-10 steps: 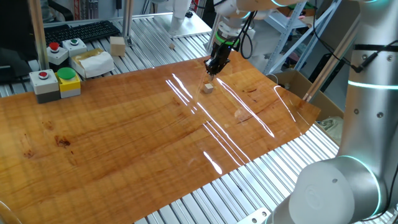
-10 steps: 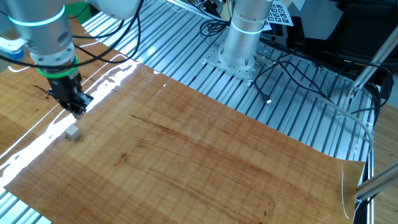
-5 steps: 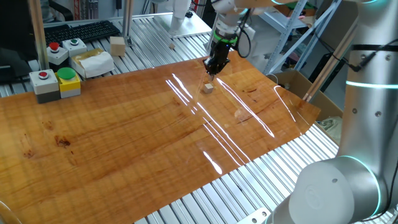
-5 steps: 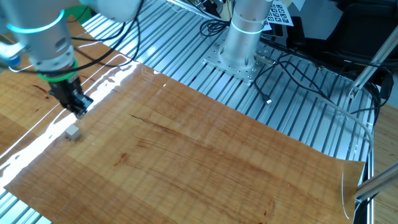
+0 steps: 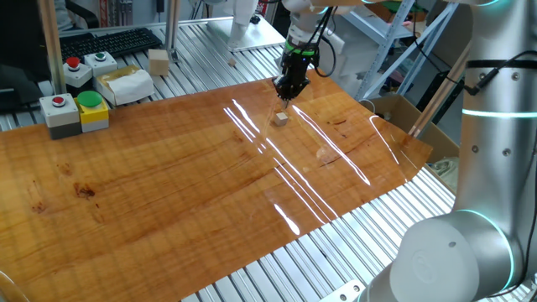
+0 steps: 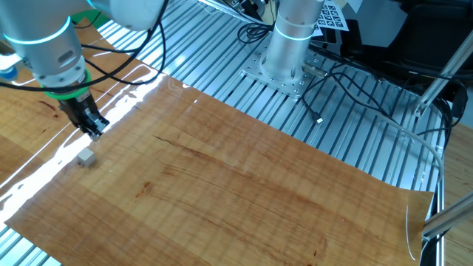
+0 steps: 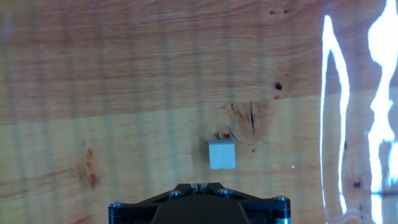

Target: Hold a small block with the gripper and sweep it from left to right on the table

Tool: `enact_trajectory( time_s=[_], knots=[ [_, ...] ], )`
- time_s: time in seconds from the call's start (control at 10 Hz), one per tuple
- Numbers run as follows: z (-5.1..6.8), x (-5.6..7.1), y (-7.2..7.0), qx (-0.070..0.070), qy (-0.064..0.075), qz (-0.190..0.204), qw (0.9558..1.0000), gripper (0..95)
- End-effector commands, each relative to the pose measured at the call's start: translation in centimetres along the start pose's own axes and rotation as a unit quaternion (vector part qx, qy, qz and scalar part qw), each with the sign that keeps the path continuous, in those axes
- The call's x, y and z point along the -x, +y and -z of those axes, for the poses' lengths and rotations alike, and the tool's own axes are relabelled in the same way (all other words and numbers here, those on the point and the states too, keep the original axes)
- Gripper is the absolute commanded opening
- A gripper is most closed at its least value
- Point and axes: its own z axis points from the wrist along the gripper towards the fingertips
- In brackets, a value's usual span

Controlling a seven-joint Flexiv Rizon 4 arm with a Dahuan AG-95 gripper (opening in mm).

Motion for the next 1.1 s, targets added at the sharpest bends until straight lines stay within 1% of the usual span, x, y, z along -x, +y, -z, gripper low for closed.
enact_trajectory(
  time_s=[0.1, 0.3, 0.4, 0.5, 0.6, 0.7, 0.8, 1.1],
  knots=[
    [0.0, 0.3, -0.1, 0.002, -0.005, -0.007, 1.0, 0.0],
    [0.0, 0.3, -0.1, 0.006, -0.013, 0.0, 0.9999, 0.0],
    [0.0, 0.3, -0.1, -0.002, -0.026, 0.008, 0.9996, 0.0],
    [0.0, 0.3, -0.1, -0.011, -0.032, 0.013, 0.9993, 0.0],
    [-0.1, 0.3, -0.2, -0.01, -0.032, 0.014, 0.9994, 0.0],
    [-0.3, 0.7, -0.5, -0.009, -0.036, 0.016, 0.9992, 0.0],
    [-0.7, 1.3, -1.1, -0.009, -0.041, 0.018, 0.999, 0.0],
    [-1.9, 2.9, -3.2, -0.007, -0.044, 0.026, 0.9987, 0.0]
  ],
)
